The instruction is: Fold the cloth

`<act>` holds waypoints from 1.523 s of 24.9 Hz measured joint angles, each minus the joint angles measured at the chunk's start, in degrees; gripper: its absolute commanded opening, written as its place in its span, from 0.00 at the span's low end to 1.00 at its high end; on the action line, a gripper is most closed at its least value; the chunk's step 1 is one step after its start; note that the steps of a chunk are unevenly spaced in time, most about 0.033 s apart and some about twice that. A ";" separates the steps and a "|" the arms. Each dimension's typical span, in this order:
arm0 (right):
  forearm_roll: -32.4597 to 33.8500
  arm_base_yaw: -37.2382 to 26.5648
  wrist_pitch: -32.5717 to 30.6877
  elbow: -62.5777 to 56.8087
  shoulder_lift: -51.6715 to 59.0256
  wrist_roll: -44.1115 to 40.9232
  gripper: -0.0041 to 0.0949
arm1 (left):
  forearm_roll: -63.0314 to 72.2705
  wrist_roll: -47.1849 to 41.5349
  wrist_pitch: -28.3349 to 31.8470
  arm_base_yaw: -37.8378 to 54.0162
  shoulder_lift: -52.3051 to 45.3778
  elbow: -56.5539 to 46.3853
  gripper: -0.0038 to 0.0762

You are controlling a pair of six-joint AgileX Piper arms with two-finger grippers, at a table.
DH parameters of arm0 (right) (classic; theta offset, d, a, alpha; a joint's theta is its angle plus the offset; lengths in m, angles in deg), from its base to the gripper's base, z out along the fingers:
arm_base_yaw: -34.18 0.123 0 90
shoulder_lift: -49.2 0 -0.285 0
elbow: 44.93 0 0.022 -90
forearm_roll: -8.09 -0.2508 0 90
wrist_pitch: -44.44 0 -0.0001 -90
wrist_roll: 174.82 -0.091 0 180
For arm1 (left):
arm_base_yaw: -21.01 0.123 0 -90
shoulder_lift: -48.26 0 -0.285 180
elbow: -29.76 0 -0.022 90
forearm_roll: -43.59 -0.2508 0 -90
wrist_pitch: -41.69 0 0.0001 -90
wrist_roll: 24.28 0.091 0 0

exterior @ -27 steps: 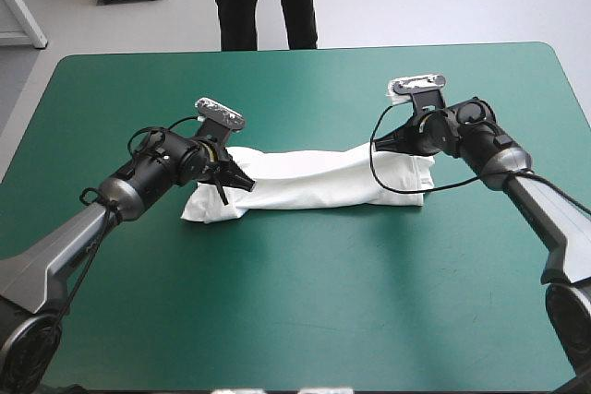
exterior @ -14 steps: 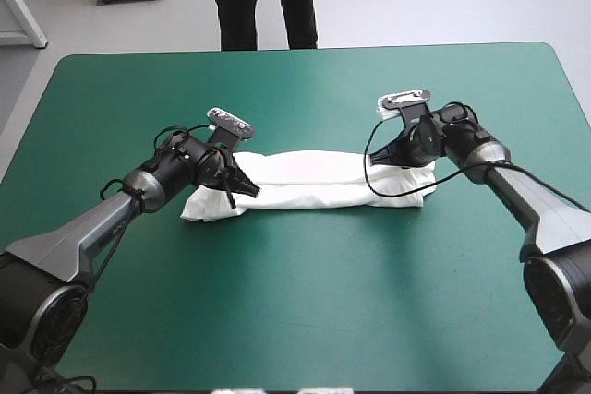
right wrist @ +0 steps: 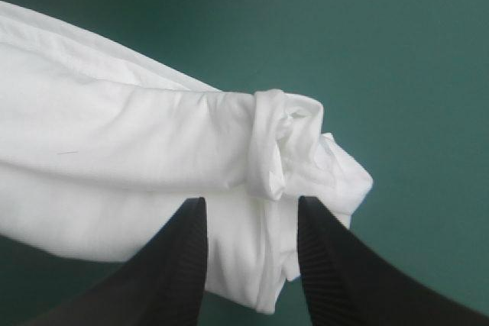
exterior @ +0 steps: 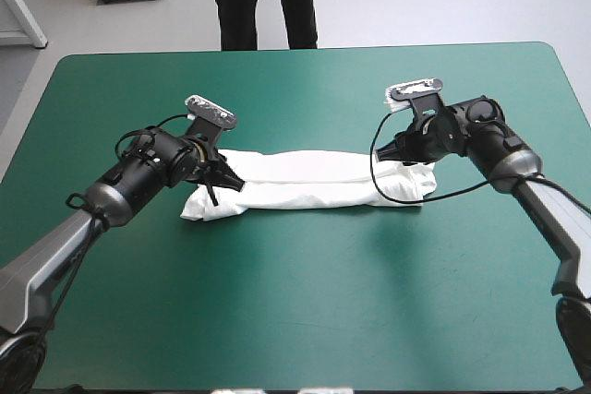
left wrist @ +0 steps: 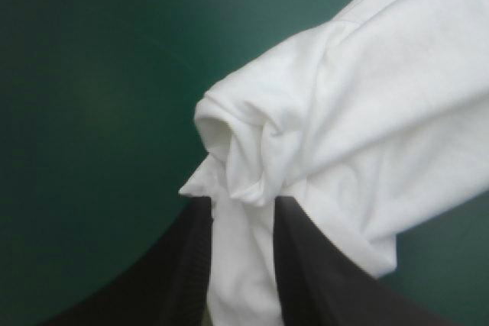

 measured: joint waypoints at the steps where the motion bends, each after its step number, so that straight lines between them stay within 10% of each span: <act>1: 0.07 0.00 -0.64 0.00 1.16 0.00 0.43 | 0.00 0.00 -0.90 0.00 -1.04 0.00 0.32; 7: 1.30 0.00 -9.70 0.00 11.21 -1.07 0.42 | 11.39 6.97 -4.45 0.00 -12.39 0.00 0.04; 13: 13.09 0.00 -18.11 0.00 20.95 -10.89 0.42 | 34.59 26.81 -3.62 0.00 -9.85 0.51 0.04; 22: 15.90 -1.21 -21.50 0.11 26.21 -16.36 0.43 | 37.72 30.49 -3.86 -0.98 8.12 12.39 0.04; 32: -8.15 -26.01 -19.43 0.11 22.88 -3.36 0.43 | 33.43 27.43 -3.82 -5.65 22.48 19.64 0.04; 38: -21.46 -29.16 -18.93 0.11 15.31 3.46 0.58 | 33.36 26.80 -2.94 -5.78 27.73 20.00 0.04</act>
